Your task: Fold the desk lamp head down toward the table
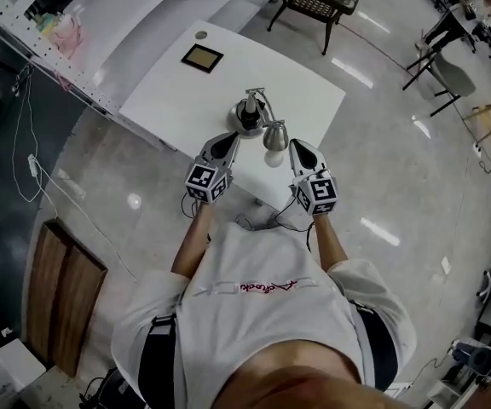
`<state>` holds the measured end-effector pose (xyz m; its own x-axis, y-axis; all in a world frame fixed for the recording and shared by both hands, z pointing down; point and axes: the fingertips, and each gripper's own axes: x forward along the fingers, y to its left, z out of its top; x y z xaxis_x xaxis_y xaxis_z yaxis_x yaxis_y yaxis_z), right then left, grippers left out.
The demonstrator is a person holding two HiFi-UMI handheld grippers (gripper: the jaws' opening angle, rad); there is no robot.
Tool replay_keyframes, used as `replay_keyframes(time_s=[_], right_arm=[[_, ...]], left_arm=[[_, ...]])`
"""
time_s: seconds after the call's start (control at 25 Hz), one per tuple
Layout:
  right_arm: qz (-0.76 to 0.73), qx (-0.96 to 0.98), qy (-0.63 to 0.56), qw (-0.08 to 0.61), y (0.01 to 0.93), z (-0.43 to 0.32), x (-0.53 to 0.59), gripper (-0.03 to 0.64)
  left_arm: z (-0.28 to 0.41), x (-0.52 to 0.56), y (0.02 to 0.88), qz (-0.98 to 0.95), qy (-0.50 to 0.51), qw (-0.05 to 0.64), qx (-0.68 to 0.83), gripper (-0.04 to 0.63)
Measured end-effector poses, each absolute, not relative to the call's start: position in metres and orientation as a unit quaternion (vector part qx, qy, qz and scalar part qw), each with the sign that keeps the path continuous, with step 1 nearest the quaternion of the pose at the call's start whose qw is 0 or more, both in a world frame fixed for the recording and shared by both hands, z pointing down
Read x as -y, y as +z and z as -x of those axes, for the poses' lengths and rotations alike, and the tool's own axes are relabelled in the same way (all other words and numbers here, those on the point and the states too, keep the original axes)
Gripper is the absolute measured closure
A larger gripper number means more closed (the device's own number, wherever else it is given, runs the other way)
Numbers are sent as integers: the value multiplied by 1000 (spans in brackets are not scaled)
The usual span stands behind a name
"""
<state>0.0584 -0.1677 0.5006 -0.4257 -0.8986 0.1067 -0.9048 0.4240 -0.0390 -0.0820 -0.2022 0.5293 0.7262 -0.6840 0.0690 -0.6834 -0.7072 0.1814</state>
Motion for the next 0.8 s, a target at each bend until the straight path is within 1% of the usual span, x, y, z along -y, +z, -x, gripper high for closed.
replay_keyframes(time_s=[0.8], right_arm=[[-462,884,71,26,516,-52,215,586]], left_arm=[[64,226,548,-899,23,114,421,575]])
